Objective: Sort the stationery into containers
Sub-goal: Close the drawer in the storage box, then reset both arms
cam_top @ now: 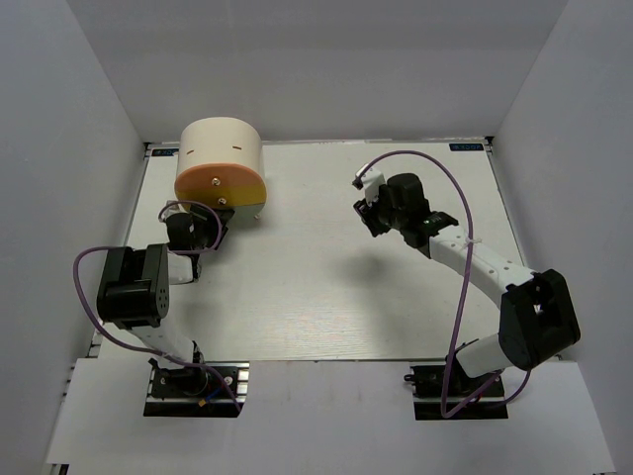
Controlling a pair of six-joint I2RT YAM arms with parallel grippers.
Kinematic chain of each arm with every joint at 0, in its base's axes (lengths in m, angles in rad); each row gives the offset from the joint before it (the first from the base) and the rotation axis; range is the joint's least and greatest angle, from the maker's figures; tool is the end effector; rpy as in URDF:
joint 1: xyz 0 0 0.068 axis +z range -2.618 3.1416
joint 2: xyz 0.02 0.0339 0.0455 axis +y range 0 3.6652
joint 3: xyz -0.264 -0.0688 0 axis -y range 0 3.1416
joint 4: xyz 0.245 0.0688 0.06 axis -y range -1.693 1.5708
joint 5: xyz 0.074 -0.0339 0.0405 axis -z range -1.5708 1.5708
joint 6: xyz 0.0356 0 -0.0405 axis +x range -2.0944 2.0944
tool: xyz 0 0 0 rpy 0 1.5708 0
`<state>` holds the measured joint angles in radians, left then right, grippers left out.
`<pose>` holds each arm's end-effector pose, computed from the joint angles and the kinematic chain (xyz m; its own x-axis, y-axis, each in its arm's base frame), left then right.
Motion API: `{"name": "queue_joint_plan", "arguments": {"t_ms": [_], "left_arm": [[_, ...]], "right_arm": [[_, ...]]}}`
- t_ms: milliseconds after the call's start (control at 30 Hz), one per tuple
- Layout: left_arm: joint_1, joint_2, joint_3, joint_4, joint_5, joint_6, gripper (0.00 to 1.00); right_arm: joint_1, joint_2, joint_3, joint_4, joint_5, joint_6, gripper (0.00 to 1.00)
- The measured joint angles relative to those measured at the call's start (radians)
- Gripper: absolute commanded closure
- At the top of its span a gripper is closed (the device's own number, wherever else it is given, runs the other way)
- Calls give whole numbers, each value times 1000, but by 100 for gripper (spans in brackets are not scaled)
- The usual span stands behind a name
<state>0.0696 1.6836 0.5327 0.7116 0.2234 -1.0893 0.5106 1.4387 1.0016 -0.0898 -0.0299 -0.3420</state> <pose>0.3026 0.0132 0.1303 -0.3137 -0.8882 -0.3356 -0.3148 0.4307 -0.8458 0.2850 0.1609 0.2707 -0.2419 -0.5197 -0.8194 -0.6286 0.7272 -0.2757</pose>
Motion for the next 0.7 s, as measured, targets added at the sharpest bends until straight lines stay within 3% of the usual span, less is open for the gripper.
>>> {"name": "queue_joint_plan", "arguments": {"t_ms": [233, 333, 367, 433, 467, 633, 700], "left_arm": [[0, 3, -5, 10, 3, -6, 28], [0, -36, -49, 11, 25, 5, 25], [0, -66, -71, -3, 38, 16, 23], [-1, -143, -112, -54, 73, 48, 19], [-3, -194, -131, -85, 89, 72, 18], [-21, -534, -160, -326, 145, 222, 1], [-30, -664, -159, -423, 159, 282, 1]], "right_arm": [[-1, 0, 0, -15, -3, 0, 46], [-5, -3, -2, -18, -11, 1, 41], [-7, -7, -3, -21, -13, 3, 32], [-15, -21, -5, -29, -24, 17, 21], [-21, -32, -10, -29, -29, 23, 10], [-48, -98, -43, -47, -33, 76, 10], [-56, -129, -57, -61, -32, 102, 10]]}}
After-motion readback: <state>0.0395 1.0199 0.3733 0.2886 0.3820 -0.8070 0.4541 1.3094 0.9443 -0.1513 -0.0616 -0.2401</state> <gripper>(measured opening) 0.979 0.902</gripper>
